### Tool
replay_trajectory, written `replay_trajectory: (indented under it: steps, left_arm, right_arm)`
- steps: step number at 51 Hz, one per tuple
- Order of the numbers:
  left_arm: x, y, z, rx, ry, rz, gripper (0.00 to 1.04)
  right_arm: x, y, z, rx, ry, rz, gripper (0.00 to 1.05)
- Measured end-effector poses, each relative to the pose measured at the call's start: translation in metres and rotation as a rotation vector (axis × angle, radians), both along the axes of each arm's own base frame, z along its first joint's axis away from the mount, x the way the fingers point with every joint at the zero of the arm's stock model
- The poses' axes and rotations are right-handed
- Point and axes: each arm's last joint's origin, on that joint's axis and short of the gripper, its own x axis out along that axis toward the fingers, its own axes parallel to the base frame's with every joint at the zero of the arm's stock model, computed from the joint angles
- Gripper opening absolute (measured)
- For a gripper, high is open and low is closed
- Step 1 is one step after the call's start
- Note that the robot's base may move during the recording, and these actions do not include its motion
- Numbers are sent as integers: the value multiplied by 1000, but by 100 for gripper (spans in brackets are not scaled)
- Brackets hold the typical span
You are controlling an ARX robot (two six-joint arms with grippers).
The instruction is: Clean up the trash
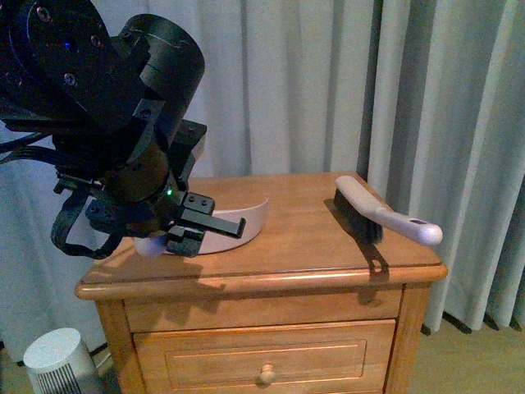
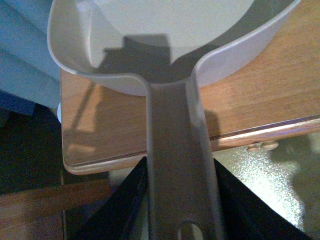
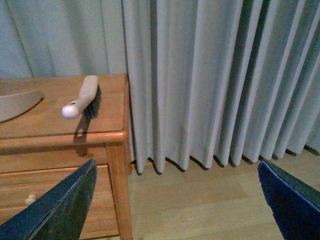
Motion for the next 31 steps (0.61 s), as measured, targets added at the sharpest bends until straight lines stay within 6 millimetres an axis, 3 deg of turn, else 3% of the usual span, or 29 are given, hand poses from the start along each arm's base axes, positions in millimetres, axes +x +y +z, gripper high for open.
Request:
replay_trajectory:
  steps: [4, 12, 18, 31]
  left_arm:
    - [1, 0, 1, 1, -16, 2, 30]
    - [2, -1, 9, -18, -65, -12, 30]
    - [-1, -2, 25, -45, -166, -44, 30]
    - [-40, 9, 75, -135, -530, -159, 30]
  right_arm:
    - [0, 0, 0, 0, 0, 0, 97]
    - [0, 0, 0, 0, 0, 0, 97]
    - [0, 0, 0, 0, 0, 0, 97]
    - [0, 0, 0, 0, 0, 0, 97]
